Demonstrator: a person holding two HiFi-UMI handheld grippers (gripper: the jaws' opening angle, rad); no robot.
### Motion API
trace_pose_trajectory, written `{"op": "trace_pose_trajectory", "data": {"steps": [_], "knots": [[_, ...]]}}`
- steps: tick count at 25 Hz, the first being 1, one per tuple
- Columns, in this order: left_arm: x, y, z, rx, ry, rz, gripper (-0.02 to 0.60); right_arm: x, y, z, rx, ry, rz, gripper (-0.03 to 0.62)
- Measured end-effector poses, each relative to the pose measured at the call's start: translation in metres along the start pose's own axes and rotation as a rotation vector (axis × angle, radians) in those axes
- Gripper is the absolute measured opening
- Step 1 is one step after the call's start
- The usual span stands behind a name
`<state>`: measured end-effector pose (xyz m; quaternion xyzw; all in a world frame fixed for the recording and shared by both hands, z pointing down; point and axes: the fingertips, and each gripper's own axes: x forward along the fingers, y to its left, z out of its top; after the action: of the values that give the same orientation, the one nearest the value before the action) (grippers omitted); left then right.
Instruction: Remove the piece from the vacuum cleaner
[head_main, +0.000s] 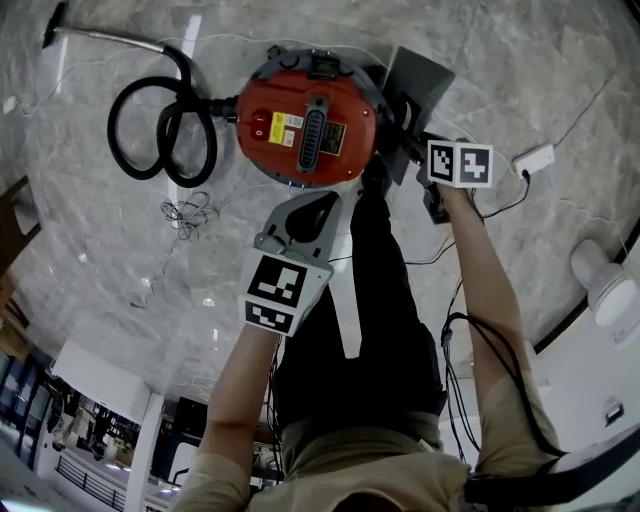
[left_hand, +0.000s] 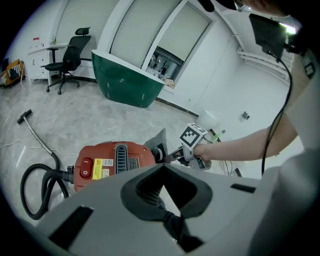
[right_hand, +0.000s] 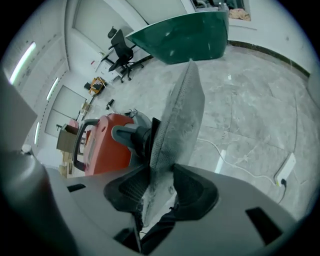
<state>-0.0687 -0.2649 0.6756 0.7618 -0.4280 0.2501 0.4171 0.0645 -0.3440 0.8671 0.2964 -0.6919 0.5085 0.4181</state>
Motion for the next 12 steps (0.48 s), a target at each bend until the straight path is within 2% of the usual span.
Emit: {"op": "trace_pose_trajectory", "data": {"steps": [2,4,10,12], "knots": [[0.005,-0.001,0.002,0.008,0.002,-0.005,0.003,-0.002,-0.002,-0.002,-0.055,0.009,-0.027,0.083],[0.009,-0.001,0.003,0.009,0.006,-0.008,0.005,-0.001,-0.002,-0.003,-0.089,0.008,-0.042,0.044],[0.014,-0.006,-0.005,0.005,0.031,-0.018,0.004,-0.002,-0.005,-0.003,-0.097,-0.02,-0.058,0.035],[0.015,-0.007,-0.008,-0.006,0.037,-0.021,0.003,-0.002,-0.005,-0.004,-0.142,-0.031,-0.086,0.035]]}}
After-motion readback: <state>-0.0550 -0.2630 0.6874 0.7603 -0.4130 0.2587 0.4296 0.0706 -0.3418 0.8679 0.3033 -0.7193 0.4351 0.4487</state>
